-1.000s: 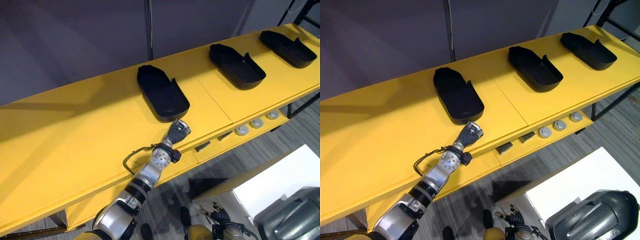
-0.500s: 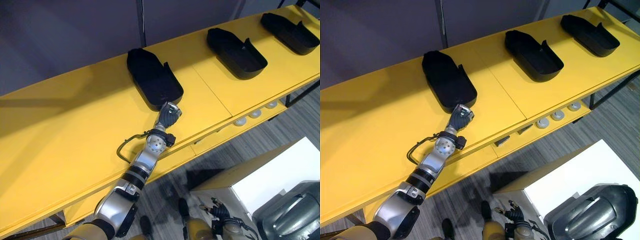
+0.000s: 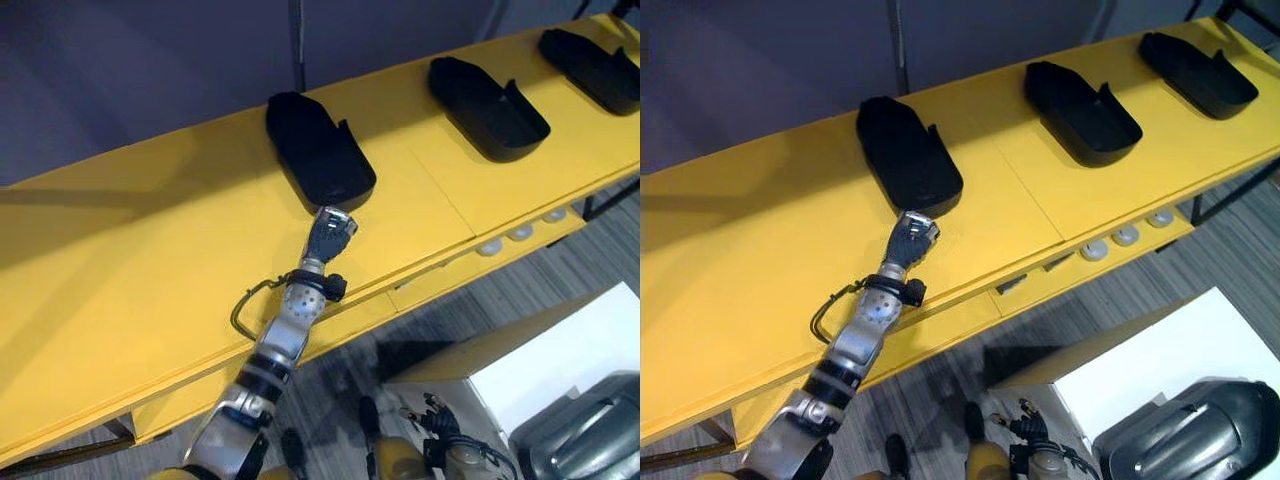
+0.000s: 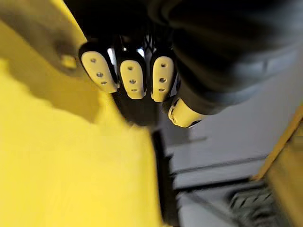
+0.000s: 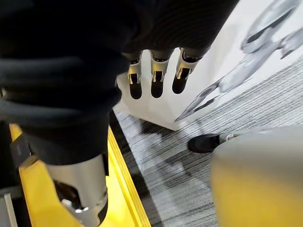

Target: Walk over and take plastic housings, then place them on the shelf

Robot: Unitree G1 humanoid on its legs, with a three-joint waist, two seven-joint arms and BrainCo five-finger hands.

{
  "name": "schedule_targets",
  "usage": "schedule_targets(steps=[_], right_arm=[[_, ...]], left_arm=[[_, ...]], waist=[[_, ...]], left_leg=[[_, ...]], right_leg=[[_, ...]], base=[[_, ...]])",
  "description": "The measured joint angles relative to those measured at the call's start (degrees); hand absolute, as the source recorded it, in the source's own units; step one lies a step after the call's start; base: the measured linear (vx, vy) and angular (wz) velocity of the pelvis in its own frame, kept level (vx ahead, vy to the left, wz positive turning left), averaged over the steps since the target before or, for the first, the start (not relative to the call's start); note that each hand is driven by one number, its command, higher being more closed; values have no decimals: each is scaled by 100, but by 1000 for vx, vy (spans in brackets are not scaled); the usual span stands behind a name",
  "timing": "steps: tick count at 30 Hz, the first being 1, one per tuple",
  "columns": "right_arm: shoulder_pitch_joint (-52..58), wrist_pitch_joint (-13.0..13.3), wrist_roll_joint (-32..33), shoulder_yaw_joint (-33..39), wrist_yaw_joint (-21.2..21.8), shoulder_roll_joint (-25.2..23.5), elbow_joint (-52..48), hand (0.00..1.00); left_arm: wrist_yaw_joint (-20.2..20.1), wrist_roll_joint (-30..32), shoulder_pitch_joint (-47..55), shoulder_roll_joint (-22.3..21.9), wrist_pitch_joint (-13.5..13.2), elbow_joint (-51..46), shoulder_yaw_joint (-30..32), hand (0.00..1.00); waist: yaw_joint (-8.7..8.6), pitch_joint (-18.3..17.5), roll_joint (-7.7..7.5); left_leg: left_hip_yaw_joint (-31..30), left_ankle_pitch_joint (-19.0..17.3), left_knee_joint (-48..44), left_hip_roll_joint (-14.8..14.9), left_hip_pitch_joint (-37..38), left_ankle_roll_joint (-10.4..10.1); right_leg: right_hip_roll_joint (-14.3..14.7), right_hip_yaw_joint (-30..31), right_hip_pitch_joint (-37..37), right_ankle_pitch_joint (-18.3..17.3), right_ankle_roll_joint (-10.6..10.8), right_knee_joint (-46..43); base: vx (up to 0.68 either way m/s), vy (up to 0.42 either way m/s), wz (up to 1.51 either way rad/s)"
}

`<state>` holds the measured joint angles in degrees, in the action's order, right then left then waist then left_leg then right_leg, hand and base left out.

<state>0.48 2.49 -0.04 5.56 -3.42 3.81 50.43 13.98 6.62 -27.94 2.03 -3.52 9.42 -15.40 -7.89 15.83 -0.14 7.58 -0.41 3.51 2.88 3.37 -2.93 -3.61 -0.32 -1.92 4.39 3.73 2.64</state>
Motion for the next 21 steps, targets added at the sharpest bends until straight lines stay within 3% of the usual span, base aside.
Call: schedule_targets(steps=[6, 10, 15, 17, 21], right_arm=[[153, -1, 0, 0, 16, 102, 16, 0], [249, -1, 0, 8, 50, 148, 165, 0], [455, -1, -6, 7, 60, 122, 233, 0], [511, -3, -45, -2, 60, 26, 227, 0], [586, -6, -138, -246, 59, -55, 6, 0]], left_arm=[[-57, -742, 906, 259, -366, -2318, 721, 100], [143, -989, 1793, 349, -778, -3402, 2097, 100], [719, -1055, 3087, 193, -876, -3486, 3606, 100], [902, -1133, 3915, -65, -860, -3483, 4246, 100], [1051, -1222, 4808, -554, -715, -2998, 4717, 100]], waist=[[278, -114, 137], [527, -309, 193], [896, -552, 168], [1046, -680, 106], [1195, -866, 28]], left_leg=[[-324, 0, -44, -68, 62, 4], [-733, 0, -88, -101, 88, 3], [-1112, -2, -141, -104, 36, 1], [-1258, -1, -164, -87, 27, 1], [-1305, -36, -202, -102, 27, -10]], right_leg=[[-89, -307, 226, -104, 20, -39], [-130, -706, 407, -314, 17, -192], [-167, -1116, 518, -565, -6, -406], [-207, -1274, 525, -666, 0, -520], [-259, -1359, 565, -745, -9, -618]], base=[[19, 15, 29], [36, 4, 49], [33, -17, 48], [46, -18, 37], [19, -1, 12]])
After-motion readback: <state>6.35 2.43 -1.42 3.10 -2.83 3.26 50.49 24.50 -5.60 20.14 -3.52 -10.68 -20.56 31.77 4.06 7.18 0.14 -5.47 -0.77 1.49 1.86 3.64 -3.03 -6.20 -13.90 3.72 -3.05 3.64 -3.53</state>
